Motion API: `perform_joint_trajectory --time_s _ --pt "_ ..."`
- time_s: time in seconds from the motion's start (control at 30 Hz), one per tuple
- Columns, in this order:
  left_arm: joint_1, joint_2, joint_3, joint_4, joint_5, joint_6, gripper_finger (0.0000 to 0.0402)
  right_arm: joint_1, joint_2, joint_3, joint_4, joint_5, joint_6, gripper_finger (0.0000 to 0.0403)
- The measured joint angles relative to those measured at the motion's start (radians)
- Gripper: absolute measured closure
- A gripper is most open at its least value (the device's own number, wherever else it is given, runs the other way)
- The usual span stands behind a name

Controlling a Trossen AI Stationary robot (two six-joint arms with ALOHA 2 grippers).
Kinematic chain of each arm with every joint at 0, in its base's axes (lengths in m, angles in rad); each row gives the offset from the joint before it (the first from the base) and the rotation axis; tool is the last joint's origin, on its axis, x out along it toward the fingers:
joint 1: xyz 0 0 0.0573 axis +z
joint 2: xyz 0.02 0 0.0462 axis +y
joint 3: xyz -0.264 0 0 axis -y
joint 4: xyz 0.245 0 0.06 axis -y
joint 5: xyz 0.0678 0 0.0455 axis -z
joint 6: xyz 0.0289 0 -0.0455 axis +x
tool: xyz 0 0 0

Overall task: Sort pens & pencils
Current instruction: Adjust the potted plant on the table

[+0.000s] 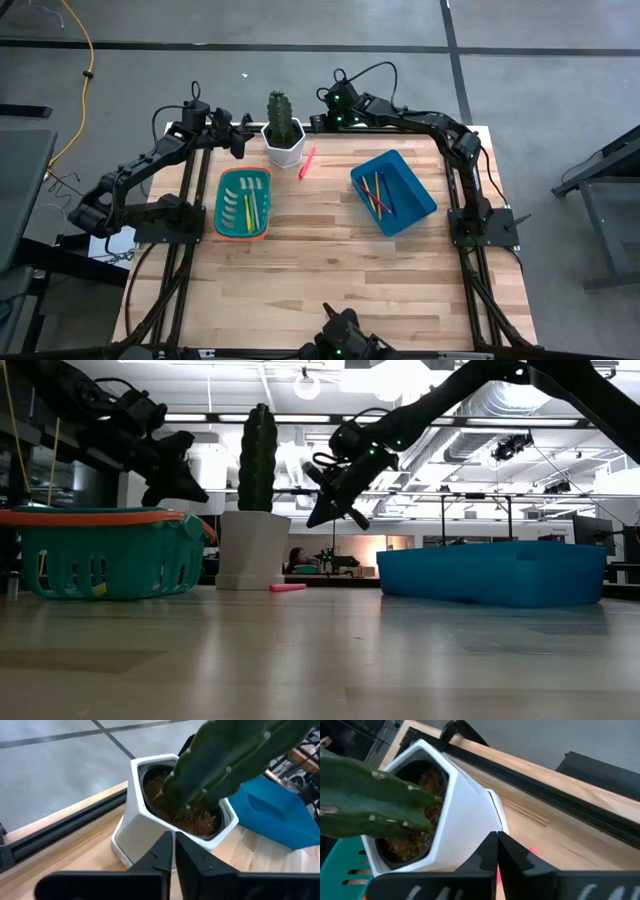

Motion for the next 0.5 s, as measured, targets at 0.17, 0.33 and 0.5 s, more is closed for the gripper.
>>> perform_joint_trajectory --time_s 0.17,0.33,0.5 --pt "0.0 0.014 0.0 0.004 0.0 -0.016 0.0371 -0.002 0.007 0.0 0.04 -0.036 0.006 0.0402" --pt "0.0 0.069 0.0 0.004 -0.007 -0.025 0.0372 -0.01 0.034 0.0 0.045 -0.043 0.025 0.0403" --pt "0.0 0.101 0.0 0.015 -0.028 -0.027 0.0398 -0.021 0.045 0.0 0.066 -0.085 0.036 0.0403"
